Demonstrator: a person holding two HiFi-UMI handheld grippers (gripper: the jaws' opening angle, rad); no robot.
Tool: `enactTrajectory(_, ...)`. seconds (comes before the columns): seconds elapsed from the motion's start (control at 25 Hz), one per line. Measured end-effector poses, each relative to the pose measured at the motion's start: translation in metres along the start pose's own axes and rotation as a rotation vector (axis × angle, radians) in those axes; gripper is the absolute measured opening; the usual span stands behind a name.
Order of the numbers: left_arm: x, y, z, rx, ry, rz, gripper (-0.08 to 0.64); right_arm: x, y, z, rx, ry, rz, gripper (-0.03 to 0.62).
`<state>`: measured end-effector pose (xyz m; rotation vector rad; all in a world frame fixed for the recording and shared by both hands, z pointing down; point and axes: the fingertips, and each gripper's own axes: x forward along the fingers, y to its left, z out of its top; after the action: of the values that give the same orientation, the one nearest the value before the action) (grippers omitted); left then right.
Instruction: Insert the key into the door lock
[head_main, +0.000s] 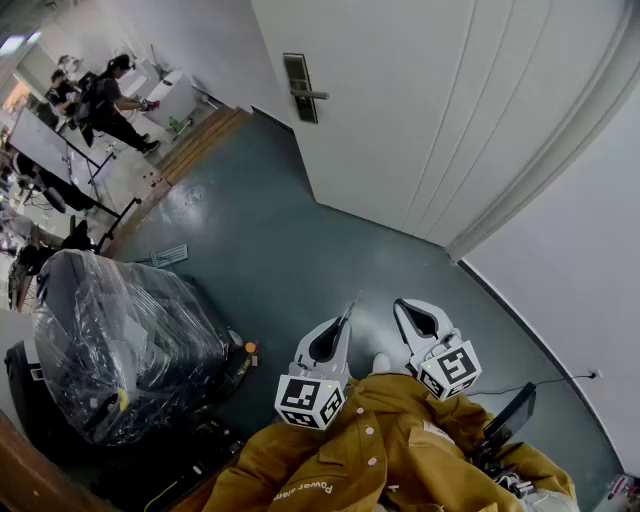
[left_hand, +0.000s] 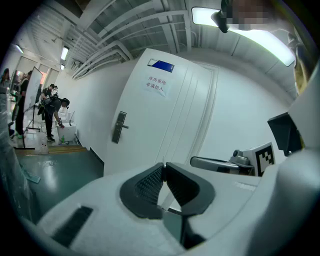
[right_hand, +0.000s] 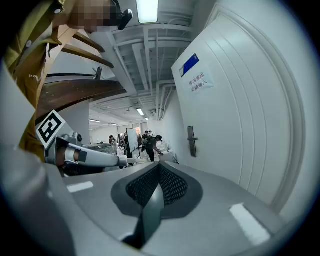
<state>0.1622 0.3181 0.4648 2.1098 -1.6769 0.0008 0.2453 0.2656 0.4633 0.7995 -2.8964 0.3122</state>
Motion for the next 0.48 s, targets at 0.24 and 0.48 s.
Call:
enactTrajectory(0.24, -0.0024, -0.0006, 0.0000, -0.007, 0.001, -0.001, 0.025, -0.0010, 0.0018, 0.0003, 0.000, 0.005, -0.002, 0.005)
enactTrajectory(0.48, -0.0037, 0.0027, -0.0033, -0.008, 0.008, 0.002, 0.025, 0.0010, 0.0065, -0.0006, 0.035, -0.017, 0.025, 0.006)
